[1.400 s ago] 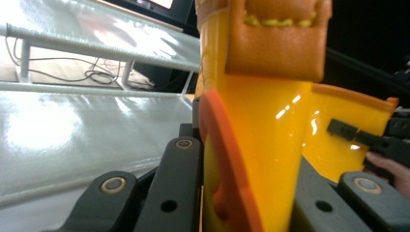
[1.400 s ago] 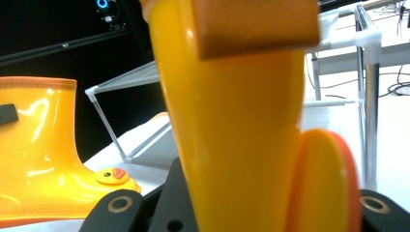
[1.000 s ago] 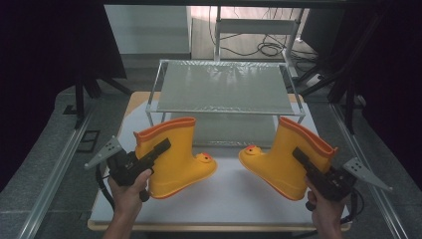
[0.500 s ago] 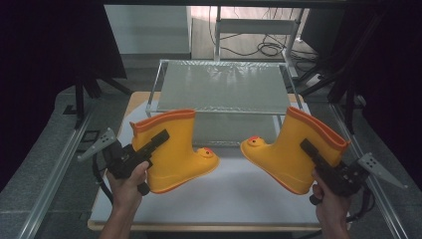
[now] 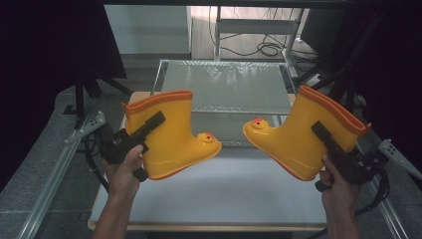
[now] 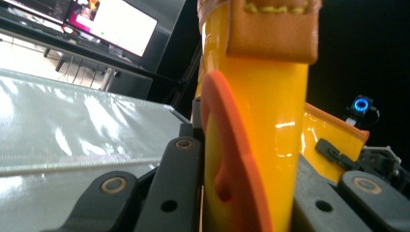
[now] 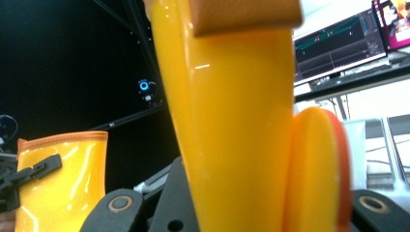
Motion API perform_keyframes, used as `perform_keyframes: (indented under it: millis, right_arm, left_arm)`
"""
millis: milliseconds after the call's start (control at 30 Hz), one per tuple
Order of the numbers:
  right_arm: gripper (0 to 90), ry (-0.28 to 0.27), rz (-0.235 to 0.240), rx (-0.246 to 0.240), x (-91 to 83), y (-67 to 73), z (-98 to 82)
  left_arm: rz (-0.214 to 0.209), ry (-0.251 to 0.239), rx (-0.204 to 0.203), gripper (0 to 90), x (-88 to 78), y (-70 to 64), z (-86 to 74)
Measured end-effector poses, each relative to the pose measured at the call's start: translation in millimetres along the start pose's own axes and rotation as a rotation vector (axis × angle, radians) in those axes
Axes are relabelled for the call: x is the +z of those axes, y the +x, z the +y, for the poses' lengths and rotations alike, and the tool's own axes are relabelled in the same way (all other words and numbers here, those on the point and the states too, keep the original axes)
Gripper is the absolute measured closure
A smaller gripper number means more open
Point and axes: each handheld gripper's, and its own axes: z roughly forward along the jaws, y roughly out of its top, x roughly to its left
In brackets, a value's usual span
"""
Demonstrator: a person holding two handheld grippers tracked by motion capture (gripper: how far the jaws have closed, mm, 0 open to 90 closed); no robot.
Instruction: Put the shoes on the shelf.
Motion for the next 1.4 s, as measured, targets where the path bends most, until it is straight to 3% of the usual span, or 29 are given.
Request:
perform_keyframes:
  millis: [267, 500, 900, 1400]
  right_arm:
    - [84.2, -0.013, 0.003, -0.007, 13.6, 0.2, 9.7]
    - [84.2, -0.007, -0.018, 0.013, 36.3, -10.9, 10.0]
    - [84.1, -0.042, -0.033, 0.026, 63.4, -21.6, 20.9]
    - [84.1, -0.058, -0.060, 0.025, 84.0, -30.2, 29.5]
  left_arm:
    - [0.016, -0.020, 0.000, 83.2, 10.0, 6.3, 10.1]
    - [0.025, -0.047, -0.038, 83.2, 24.2, 17.7, 17.2]
    - [0.019, -0.097, -0.052, 83.2, 50.3, 27.0, 35.4]
    - [0.029, -0.102, -0.074, 83.2, 80.7, 40.5, 46.2]
